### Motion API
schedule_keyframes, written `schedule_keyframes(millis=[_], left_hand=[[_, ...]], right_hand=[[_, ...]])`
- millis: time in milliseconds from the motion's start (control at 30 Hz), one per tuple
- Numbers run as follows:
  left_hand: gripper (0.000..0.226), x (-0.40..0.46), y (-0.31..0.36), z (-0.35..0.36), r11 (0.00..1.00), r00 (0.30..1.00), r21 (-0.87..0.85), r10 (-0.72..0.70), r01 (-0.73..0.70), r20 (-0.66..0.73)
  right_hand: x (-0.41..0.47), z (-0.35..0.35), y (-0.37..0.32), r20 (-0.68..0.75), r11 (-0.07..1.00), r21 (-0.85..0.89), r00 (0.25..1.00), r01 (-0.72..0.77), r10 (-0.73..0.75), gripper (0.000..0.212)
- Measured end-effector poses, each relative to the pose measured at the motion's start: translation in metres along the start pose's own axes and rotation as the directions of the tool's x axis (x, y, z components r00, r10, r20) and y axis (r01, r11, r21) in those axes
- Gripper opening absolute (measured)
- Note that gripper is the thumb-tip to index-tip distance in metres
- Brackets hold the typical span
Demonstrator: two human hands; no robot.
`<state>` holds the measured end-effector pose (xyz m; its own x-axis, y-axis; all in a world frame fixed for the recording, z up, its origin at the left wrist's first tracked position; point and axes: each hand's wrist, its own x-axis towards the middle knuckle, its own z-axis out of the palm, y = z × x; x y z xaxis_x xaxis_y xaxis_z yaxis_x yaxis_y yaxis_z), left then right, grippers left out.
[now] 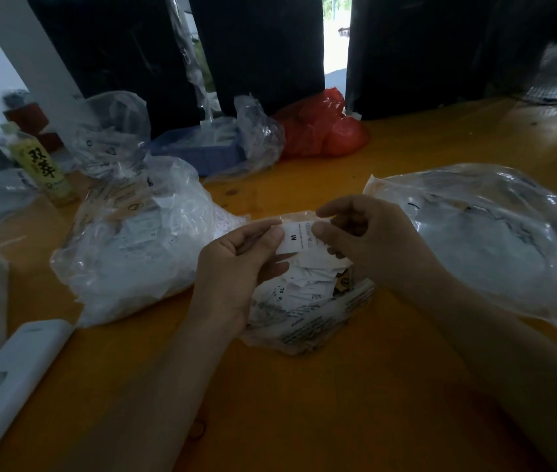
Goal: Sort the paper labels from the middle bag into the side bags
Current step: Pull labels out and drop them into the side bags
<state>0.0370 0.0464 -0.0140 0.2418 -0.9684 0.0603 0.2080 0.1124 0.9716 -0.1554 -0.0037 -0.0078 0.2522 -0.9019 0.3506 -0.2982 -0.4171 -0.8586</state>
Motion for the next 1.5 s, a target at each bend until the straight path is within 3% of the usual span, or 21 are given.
schedule_keyframes(millis=[67, 167, 267, 367, 733, 867, 1033, 1200, 1500], left_hand=[[0.022, 0.002, -0.001, 0.0, 0.996, 0.999, -0.087, -0.035, 0.035, 0.003], [0.03, 0.003, -0.001, 0.001, 0.97, 0.997, -0.232, -0.07, 0.076, 0.032], [0.031, 0.004, 0.0, -0.001, 0.952, 0.996, -0.293, -0.079, 0.088, 0.042], [0.029, 0.003, 0.001, -0.002, 0.943, 0.995, -0.317, -0.092, 0.103, 0.049], [0.032, 0.003, 0.003, 0.0, 0.947, 0.994, -0.301, -0.106, 0.109, 0.027], [0.019, 0.002, 0.001, -0.001, 0.979, 0.998, -0.192, -0.064, 0.066, 0.016], [0.021, -0.001, 0.0, 0.0, 0.999, 0.998, 0.032, 0.021, -0.023, 0.051], [0.022, -0.001, 0.001, 0.001, 0.999, 1.0, -0.043, -0.029, 0.029, 0.009], [0.024, -0.003, 0.001, 0.006, 0.995, 0.998, -0.08, -0.066, 0.067, 0.014]], right_hand=[[-0.001, -0.001, -0.001, 0.022, 1.0, 0.025, 1.0, -0.003, 0.003, 0.007], [-0.001, -0.002, -0.003, -0.094, 0.998, 0.056, 0.995, 0.025, -0.019, 0.006], [0.0, -0.006, -0.007, -0.203, 0.992, 0.114, 0.979, 0.048, -0.024, 0.005], [0.0, -0.006, -0.009, -0.223, 0.993, 0.105, 0.974, 0.062, -0.038, 0.005], [-0.002, -0.002, -0.005, -0.119, 0.995, -0.084, 0.991, 0.055, -0.064, 0.007], [-0.003, 0.0, -0.004, -0.067, 0.993, -0.084, 0.994, 0.082, -0.087, 0.008], [-0.004, 0.002, -0.003, 0.019, 0.996, -0.045, 0.996, 0.083, -0.082, 0.011], [-0.001, 0.001, 0.0, -0.085, 0.989, 0.145, 0.996, -0.014, 0.027, 0.009], [-0.009, 0.013, -0.004, -0.009, 0.996, 0.079, 0.999, 0.039, -0.039, 0.008]])
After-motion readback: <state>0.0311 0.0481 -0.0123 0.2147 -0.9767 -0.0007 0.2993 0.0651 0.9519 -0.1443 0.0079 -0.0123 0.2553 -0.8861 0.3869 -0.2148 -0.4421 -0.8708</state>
